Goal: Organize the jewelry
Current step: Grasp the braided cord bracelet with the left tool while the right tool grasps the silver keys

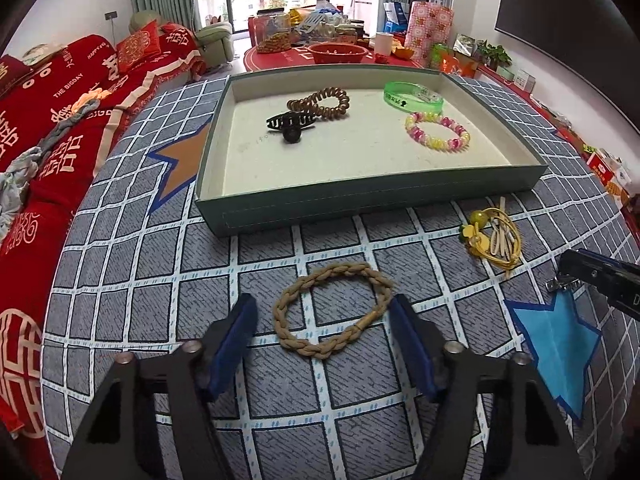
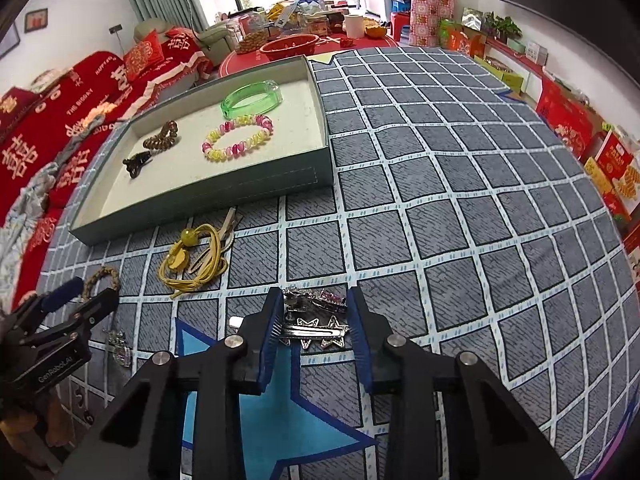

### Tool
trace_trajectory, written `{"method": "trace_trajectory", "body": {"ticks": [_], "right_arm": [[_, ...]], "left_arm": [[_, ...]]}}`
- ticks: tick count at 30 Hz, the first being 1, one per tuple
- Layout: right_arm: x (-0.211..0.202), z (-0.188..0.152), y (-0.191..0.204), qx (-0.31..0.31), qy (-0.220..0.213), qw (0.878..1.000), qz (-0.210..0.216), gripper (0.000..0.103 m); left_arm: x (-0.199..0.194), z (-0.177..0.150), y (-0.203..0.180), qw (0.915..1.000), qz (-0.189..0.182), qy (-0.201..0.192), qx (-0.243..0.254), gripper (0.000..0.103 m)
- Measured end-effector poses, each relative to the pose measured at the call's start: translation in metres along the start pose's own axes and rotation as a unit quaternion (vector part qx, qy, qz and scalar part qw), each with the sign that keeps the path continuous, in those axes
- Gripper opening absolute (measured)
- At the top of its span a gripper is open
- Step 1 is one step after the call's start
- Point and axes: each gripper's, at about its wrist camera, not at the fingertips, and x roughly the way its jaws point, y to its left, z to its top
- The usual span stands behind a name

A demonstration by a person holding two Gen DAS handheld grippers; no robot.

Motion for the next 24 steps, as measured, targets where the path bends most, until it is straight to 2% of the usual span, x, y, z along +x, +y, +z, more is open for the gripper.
{"method": "trace_trajectory", "body": {"ticks": [4, 5, 13, 24], "right_arm": [[-0.004, -0.001, -0.013, 0.027, -0.002, 0.999, 0.021, 0.035], [-0.005, -0.001, -0.015, 0.033, -0.003, 0.999, 0.026, 0.035], [-0.02, 0.0, -0.033, 0.071, -0.007, 0.996, 0.06, 0.035], [-0.045, 0.004, -0.03, 0.067, -0.018, 0.994, 0.085, 0.035]], "left_arm": [[-0.003, 0.0, -0.005, 0.9999, -0.011, -0.005, 0.011, 0.031], [-0.003, 0.0, -0.006, 0.9998, -0.012, -0.006, 0.012, 0.025], [-0.012, 0.0, 0.003, 0.9991, -0.041, -0.011, -0.01, 0.024], [-0.055, 0.005, 0.012, 0.9966, -0.066, -0.049, -0.004, 0.024]]}}
